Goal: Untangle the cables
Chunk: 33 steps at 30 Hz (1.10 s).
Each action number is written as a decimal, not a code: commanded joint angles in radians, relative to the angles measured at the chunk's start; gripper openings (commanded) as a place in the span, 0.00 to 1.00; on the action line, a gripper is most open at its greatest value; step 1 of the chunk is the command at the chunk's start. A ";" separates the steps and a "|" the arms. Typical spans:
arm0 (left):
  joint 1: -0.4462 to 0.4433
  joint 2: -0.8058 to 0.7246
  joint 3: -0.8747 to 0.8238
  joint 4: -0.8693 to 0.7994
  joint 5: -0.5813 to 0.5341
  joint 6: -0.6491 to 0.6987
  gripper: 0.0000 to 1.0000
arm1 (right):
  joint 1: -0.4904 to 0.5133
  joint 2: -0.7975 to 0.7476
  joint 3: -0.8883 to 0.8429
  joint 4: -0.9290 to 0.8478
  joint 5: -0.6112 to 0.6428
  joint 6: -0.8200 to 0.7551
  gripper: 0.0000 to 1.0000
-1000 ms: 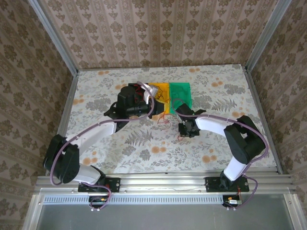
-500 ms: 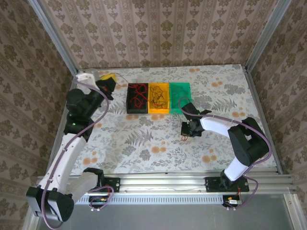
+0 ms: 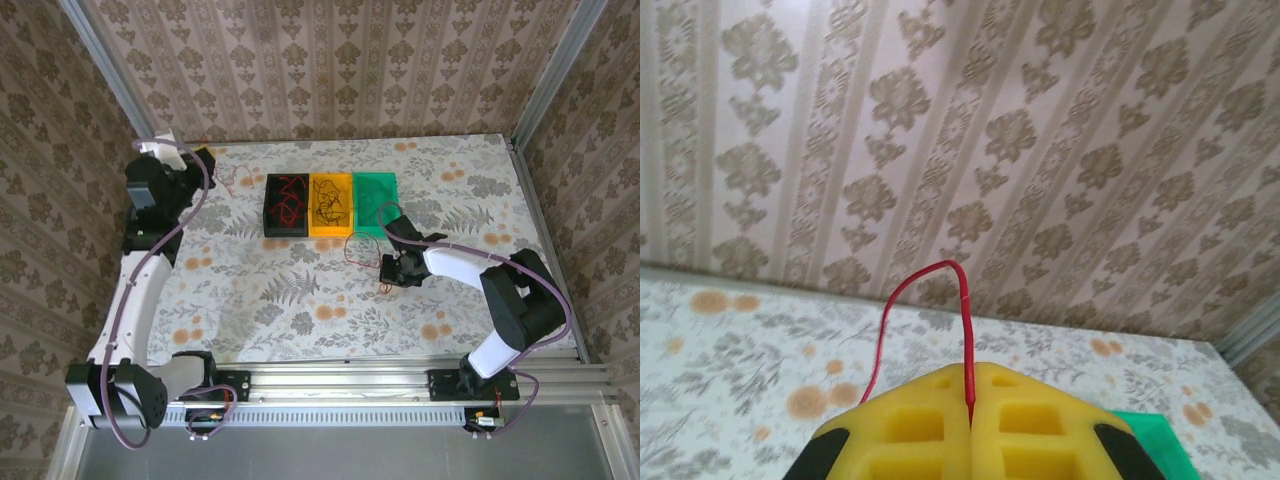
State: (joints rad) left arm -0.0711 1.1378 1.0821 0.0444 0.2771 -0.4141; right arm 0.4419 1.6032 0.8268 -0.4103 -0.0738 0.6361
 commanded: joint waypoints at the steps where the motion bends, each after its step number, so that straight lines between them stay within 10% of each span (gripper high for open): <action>1: -0.013 0.062 0.063 -0.030 0.093 0.007 0.00 | -0.021 0.003 -0.049 -0.050 0.044 0.004 0.00; 13: -0.212 0.277 0.081 0.063 0.046 -0.010 0.00 | -0.022 -0.028 -0.045 -0.010 0.005 0.000 0.03; 33: -0.224 0.405 -0.107 0.322 -0.053 -0.096 0.00 | -0.020 -0.003 -0.026 -0.007 -0.022 -0.006 0.04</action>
State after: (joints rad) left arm -0.2874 1.5169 0.9886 0.3054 0.2584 -0.4824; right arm 0.4297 1.5829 0.8032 -0.3813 -0.0956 0.6323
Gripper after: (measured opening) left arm 0.050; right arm 0.046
